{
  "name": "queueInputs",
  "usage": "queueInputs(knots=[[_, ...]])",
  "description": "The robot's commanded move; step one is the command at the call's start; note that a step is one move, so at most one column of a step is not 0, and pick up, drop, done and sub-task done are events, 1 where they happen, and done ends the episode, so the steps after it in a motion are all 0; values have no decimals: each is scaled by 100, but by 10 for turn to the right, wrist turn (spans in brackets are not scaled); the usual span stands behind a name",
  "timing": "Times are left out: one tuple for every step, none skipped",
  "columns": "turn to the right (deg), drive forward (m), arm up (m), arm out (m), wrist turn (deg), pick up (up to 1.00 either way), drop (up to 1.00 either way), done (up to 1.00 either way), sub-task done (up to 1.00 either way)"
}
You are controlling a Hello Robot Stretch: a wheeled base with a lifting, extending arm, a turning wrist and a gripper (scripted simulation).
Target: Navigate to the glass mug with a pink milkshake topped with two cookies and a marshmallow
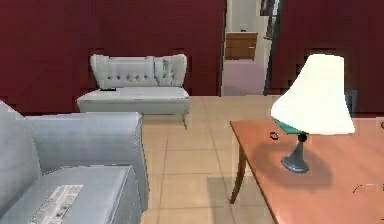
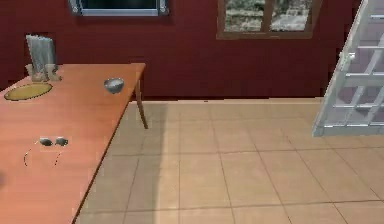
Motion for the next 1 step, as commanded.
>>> queueInputs(knots=[[0,100,0,0,0,0,0,0,0]])
